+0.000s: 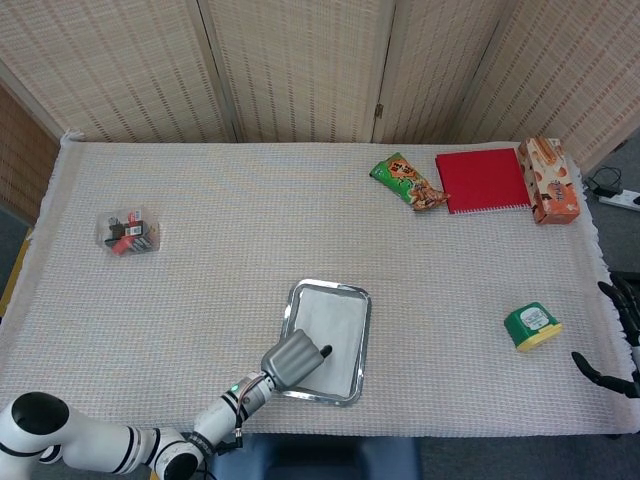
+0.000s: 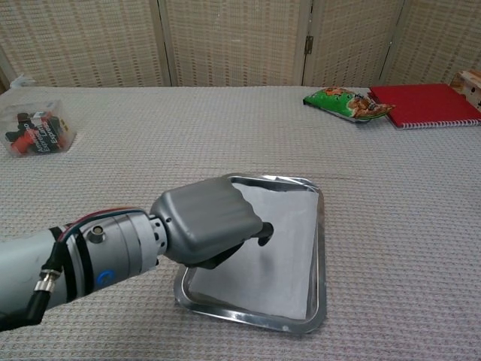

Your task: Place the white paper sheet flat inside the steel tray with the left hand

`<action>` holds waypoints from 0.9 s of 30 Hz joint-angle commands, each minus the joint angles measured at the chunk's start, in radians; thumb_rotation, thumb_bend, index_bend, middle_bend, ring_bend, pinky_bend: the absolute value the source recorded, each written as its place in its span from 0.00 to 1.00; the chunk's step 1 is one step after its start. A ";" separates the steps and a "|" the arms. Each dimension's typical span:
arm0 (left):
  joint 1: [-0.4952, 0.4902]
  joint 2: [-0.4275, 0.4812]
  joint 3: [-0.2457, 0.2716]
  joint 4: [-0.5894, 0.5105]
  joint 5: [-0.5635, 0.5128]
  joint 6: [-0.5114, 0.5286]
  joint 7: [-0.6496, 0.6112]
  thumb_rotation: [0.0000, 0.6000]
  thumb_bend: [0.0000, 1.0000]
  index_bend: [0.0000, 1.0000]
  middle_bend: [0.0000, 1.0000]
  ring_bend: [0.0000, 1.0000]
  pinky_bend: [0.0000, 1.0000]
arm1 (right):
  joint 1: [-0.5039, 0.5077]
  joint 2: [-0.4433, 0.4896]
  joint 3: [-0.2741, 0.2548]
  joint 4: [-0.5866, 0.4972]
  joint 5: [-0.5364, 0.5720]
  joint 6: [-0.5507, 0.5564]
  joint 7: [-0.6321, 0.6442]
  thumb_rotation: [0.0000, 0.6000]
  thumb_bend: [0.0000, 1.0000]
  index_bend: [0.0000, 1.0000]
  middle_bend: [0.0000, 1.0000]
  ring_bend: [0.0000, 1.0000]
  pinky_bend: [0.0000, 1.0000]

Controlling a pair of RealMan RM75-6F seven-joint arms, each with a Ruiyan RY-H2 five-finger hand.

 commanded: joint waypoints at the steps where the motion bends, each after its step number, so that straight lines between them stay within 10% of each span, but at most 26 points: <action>1: 0.009 0.011 -0.016 0.009 0.081 0.040 -0.068 1.00 0.92 0.21 1.00 1.00 1.00 | 0.001 -0.001 0.000 0.000 0.001 -0.002 -0.003 1.00 0.33 0.00 0.00 0.00 0.00; 13: 0.046 0.107 -0.039 -0.061 0.190 0.127 -0.128 1.00 0.90 0.21 1.00 1.00 1.00 | 0.004 -0.008 0.001 0.000 0.006 -0.005 -0.021 1.00 0.33 0.00 0.00 0.00 0.00; 18: 0.140 0.215 -0.004 -0.095 0.343 0.290 -0.293 1.00 0.71 0.22 0.99 0.83 0.97 | 0.008 -0.015 0.001 0.002 0.010 -0.013 -0.035 1.00 0.33 0.00 0.00 0.00 0.00; 27: 0.426 0.387 0.132 -0.070 0.472 0.625 -0.564 1.00 0.49 0.14 0.39 0.21 0.24 | 0.031 -0.063 -0.003 0.011 0.000 -0.046 -0.127 1.00 0.33 0.00 0.00 0.00 0.00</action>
